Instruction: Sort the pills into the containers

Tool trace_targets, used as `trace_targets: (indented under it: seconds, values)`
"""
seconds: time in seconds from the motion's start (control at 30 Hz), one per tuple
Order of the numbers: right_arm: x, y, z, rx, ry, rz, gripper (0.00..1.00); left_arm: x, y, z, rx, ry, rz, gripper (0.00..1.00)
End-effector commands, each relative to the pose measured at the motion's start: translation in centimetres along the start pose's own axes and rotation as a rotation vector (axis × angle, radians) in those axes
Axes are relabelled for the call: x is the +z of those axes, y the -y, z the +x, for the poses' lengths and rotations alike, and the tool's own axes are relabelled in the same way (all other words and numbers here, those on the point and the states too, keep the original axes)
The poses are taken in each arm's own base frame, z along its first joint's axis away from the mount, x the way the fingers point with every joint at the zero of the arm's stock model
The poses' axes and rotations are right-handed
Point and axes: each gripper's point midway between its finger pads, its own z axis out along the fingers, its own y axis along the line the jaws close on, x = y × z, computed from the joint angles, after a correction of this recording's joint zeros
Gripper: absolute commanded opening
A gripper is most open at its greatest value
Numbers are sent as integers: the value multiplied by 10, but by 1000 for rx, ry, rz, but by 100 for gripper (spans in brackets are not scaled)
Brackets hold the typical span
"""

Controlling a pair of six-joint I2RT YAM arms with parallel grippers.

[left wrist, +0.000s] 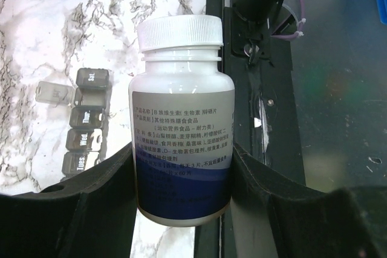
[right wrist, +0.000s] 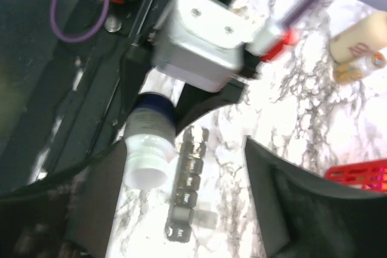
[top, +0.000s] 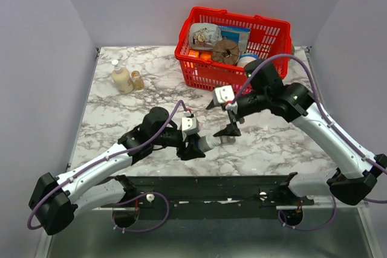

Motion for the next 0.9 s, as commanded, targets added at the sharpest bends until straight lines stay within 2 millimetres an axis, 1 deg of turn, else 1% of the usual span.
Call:
trace_targets:
  seconds: [0.0,0.03,0.07,0.13,0.17,0.2,0.27,0.37,0.4,0.47,0.57,0.67,0.7,0.8,0.87]
  values:
    - [-20,15,-23,351,156,121,100,-7,-5,-1,52,19,-52,0]
    - [-12,8,-7,509,151,106,100,-7,-7,-1,58,30,-63,0]
    - [-12,13,2,578,155,129,100,-9,-8,-6,76,54,-83,0]
    - [-6,9,19,727,143,124,99,-10,-11,-11,92,82,-101,0]
    - [0,6,36,782,117,123,99,-10,-11,-14,91,91,-105,0]
    - [2,5,41,802,111,131,99,-10,-12,-15,93,96,-115,0]
    - [8,-2,48,846,119,112,99,-11,-13,-18,96,106,-124,0]
    - [13,-5,52,897,128,100,98,-13,-15,-22,102,120,-142,0]
    - [15,-5,56,914,121,95,97,-13,-16,-21,101,122,-148,0]
    - [17,-6,54,933,127,76,97,-13,-18,-22,101,128,-157,0]
    - [19,-8,47,954,156,27,93,-13,-19,-21,97,126,-164,0]
    - [20,-6,45,967,159,13,87,-13,-20,-21,97,126,-168,0]
    - [21,-6,46,972,159,9,82,-13,-20,-21,97,126,-168,0]
    - [22,-7,45,980,162,-11,74,-13,-21,-21,94,126,-178,0]
    - [23,-7,45,986,161,-21,70,-14,-23,-23,98,129,-186,0]
